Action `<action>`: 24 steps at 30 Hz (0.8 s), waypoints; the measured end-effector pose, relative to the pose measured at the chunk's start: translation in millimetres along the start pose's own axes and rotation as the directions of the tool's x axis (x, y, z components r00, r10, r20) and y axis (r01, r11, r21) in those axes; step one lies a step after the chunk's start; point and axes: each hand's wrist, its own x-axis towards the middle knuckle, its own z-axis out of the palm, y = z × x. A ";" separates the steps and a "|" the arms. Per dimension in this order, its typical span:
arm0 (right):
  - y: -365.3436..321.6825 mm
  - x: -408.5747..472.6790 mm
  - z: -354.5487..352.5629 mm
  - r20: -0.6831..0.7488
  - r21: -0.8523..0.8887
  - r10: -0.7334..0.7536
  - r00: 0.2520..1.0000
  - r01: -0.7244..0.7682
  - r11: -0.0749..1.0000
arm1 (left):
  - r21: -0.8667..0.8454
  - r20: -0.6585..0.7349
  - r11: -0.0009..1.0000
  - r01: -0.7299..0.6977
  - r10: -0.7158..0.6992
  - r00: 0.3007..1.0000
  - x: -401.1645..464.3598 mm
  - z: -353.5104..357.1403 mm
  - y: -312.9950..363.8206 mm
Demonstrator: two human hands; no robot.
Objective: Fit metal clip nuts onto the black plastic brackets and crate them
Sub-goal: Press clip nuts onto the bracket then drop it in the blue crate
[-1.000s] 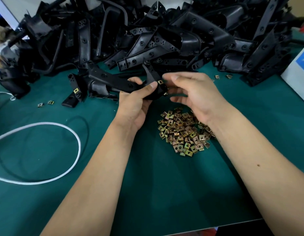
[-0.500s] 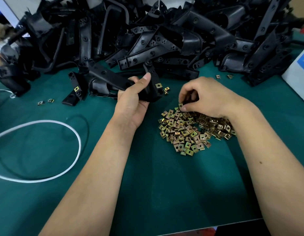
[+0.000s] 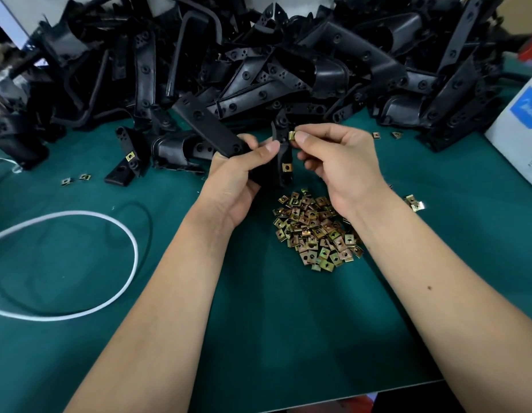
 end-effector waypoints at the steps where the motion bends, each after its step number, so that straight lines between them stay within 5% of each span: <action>1: 0.2 0.0 0.2 -0.001 0.000 0.006 1.000 -0.006 1.000 | 0.000 -0.001 1.000 0.000 0.000 1.000 0.0 -0.1 0.0; 24: 0.3 0.6 -2.4 0.099 0.084 0.156 0.983 -0.164 0.983 | -0.005 0.127 0.998 0.059 -0.058 0.990 2.0 -8.5 -1.1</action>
